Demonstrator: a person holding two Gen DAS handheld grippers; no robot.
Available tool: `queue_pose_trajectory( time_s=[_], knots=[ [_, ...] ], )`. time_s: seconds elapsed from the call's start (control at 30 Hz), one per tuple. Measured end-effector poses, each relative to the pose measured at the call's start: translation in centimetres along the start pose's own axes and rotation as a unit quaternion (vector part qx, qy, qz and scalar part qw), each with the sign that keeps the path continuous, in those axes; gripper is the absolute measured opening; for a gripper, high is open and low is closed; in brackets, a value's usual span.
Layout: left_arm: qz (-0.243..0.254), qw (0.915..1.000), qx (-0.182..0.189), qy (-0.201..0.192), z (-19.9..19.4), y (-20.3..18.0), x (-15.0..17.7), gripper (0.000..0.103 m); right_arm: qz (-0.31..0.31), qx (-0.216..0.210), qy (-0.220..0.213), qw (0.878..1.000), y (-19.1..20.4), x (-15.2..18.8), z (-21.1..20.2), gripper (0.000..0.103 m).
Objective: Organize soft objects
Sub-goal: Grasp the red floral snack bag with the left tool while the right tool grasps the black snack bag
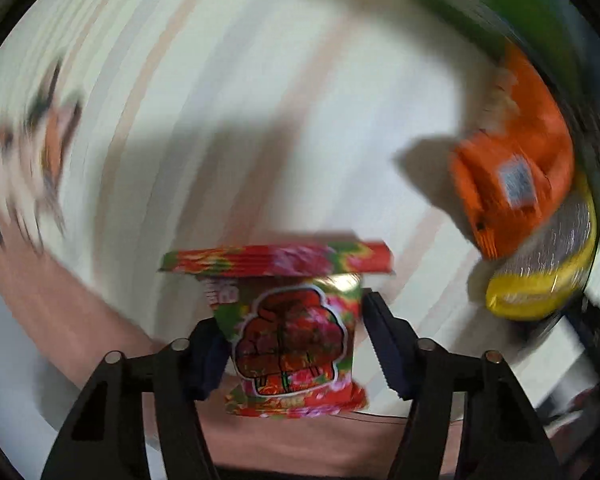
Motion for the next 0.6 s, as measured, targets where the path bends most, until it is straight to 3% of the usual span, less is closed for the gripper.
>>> queue_pose_trajectory(
  time_s=[0.13,0.2,0.37,0.53,0.6],
  knots=[
    [0.109,0.9903,-0.054,-0.068,-1.3,-3.1,0.2,0.055,-0.036,0.031,0.015,0.999,0.4,1.3,0.2,0.054],
    [0.130,0.9855,-0.067,-0.086,-1.6,-4.0,0.7,0.055,-0.052,0.043,0.030,0.997,-0.2,2.6,0.1,0.054],
    [0.110,0.9880,-0.045,-0.099,-1.2,-3.4,1.5,0.056,-0.089,0.068,0.087,0.990,-2.7,7.6,0.0,0.054],
    [0.074,0.9925,0.001,-0.097,-0.7,-2.1,1.3,0.059,-0.097,0.078,0.089,0.988,-3.5,9.3,-0.1,0.054],
    [0.077,0.9919,-0.001,-0.101,-0.5,-1.9,1.3,0.062,-0.092,0.082,0.090,0.988,-3.6,9.3,0.1,0.054]
  ],
)
Point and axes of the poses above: each gripper's, at about its wrist camera, not at the fingertips, and z roughly the way its jaws point, y to its left, x to its underside, the point moved 4 cm from there along z, roughly the way its jaws point, and after that the axes turned 14 degrees about -x, right-handed, at the moved point
